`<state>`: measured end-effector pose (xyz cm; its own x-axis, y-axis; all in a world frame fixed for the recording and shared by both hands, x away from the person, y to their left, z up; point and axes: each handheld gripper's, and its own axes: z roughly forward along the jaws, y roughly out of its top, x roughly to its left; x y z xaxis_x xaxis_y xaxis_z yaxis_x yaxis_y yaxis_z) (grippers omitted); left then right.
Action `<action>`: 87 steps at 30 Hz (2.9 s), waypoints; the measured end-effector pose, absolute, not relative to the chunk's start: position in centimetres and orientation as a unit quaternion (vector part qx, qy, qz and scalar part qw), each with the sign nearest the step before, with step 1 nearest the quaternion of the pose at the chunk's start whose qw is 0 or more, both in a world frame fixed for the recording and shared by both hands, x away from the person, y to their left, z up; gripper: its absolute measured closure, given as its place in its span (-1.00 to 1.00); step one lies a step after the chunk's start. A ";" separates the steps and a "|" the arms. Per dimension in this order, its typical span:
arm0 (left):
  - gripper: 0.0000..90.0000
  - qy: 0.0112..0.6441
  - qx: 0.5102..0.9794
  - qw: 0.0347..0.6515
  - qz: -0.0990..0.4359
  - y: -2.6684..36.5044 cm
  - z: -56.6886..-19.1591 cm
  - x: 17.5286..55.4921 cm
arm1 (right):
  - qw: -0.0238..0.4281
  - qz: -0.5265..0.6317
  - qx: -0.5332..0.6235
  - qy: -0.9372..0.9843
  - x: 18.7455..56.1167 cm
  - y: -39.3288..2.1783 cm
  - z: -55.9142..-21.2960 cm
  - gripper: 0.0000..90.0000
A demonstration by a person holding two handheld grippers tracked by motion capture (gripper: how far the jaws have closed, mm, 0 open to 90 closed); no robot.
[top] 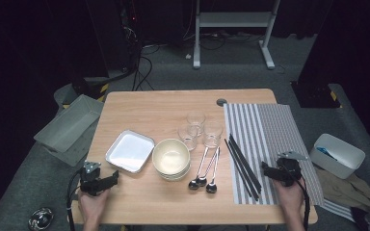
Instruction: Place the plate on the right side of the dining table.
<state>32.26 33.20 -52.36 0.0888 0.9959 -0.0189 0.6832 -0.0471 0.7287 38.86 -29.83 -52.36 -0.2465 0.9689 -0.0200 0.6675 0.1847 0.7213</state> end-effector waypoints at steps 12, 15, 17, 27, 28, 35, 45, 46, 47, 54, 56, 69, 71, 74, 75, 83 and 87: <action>-0.62 0.607 0.677 0.311 0.275 33.3 -51.1 32.2 | 0.248 0.304 0.561 0.729 38.9 -29.8 -52.4 -0.51; -0.61 0.613 0.674 0.311 0.271 33.6 -51.0 32.4 | 0.248 0.304 0.561 0.729 38.9 -29.8 -52.4 -0.51; -0.60 0.615 0.671 0.314 0.270 33.8 -50.9 32.5 | 0.248 0.304 0.561 0.729 38.9 -29.8 -52.4 -0.51; -0.51 0.601 0.679 0.317 0.278 33.7 -50.3 32.9 | 0.248 0.304 0.561 0.729 38.9 -29.8 -52.4 -0.51; -0.51 0.602 0.676 0.320 0.277 33.7 -50.2 33.0 | 0.248 0.304 0.561 0.729 38.9 -29.8 -52.4 -0.51; -0.51 0.599 0.679 0.329 0.269 33.8 -49.4 34.1 | 0.248 0.304 0.561 0.729 38.9 -29.8 -52.4 -0.51; -0.54 0.588 0.695 0.321 0.259 33.6 -48.2 35.6 | 0.248 0.304 0.561 0.729 38.9 -29.8 -52.4 -0.51; -0.51 0.587 0.697 0.323 0.255 33.7 -48.2 35.7 | 0.248 0.304 0.561 0.729 38.9 -29.8 -52.4 -0.51; -0.50 0.586 0.699 0.323 0.254 33.7 -48.1 35.8 | 0.248 0.304 0.561 0.729 38.9 -29.8 -52.4 -0.51; -0.43 0.581 0.702 0.320 0.260 33.7 -47.7 36.6 | 0.248 0.304 0.561 0.729 38.9 -29.8 -52.4 -0.51; -0.40 0.581 0.703 0.321 0.256 33.7 -47.6 36.9 | 0.248 0.304 0.561 0.729 38.9 -29.8 -52.4 -0.51; -0.35 0.578 0.704 0.329 0.249 33.8 -46.6 38.5 | 0.248 0.304 0.561 0.729 38.9 -29.8 -52.4 -0.51; -0.34 0.576 0.705 0.328 0.251 33.7 -46.5 38.8 | 0.248 0.304 0.561 0.729 38.9 -29.8 -52.4 -0.51; -0.31 0.577 0.704 0.329 0.249 33.7 -46.6 39.2 | 0.248 0.304 0.561 0.729 38.9 -29.8 -52.4 -0.51; -0.30 0.579 0.705 0.327 0.247 33.8 -46.8 39.3 | 0.248 0.304 0.561 0.729 38.9 -29.8 -52.4 -0.51; -0.27 0.572 0.710 0.323 0.254 33.3 -46.3 40.4 | 0.248 0.304 0.561 0.729 38.9 -29.8 -52.4 -0.51; -0.25 0.573 0.711 0.321 0.251 33.2 -46.4 41.0 | 0.248 0.304 0.561 0.729 38.9 -29.8 -52.4 -0.51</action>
